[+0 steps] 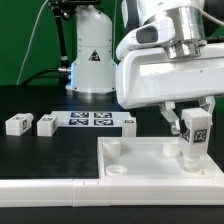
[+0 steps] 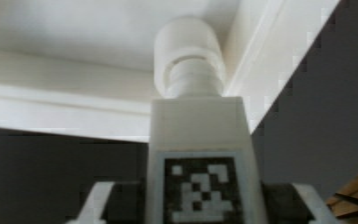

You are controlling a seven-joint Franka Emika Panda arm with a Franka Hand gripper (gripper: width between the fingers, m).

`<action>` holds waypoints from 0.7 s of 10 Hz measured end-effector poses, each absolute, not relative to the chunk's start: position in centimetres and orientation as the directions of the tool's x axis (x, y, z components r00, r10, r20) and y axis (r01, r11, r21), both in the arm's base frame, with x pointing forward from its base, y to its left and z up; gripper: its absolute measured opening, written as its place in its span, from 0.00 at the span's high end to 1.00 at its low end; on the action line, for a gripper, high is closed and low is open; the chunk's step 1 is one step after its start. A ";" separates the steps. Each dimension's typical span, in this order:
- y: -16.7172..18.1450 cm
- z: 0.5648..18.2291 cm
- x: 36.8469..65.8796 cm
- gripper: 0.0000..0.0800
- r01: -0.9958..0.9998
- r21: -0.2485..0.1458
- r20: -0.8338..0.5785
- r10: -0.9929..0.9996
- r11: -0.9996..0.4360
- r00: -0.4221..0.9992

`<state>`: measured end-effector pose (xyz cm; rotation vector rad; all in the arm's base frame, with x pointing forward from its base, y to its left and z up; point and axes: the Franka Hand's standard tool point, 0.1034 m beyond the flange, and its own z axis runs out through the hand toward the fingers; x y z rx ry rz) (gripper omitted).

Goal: Assemble one leg

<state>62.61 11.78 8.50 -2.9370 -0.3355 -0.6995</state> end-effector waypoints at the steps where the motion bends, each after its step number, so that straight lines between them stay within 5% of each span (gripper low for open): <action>1: 11.9 8.5 62.7 0.64 0.237 -0.048 0.465 0.188 -0.970 0.865; 7: 11.8 6.9 62.3 0.64 0.233 -0.049 0.458 0.186 -0.971 0.869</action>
Offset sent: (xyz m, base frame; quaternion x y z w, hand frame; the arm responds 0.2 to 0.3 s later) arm 0.0010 0.0015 -0.0108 -0.0062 0.0038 -0.0042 1.0000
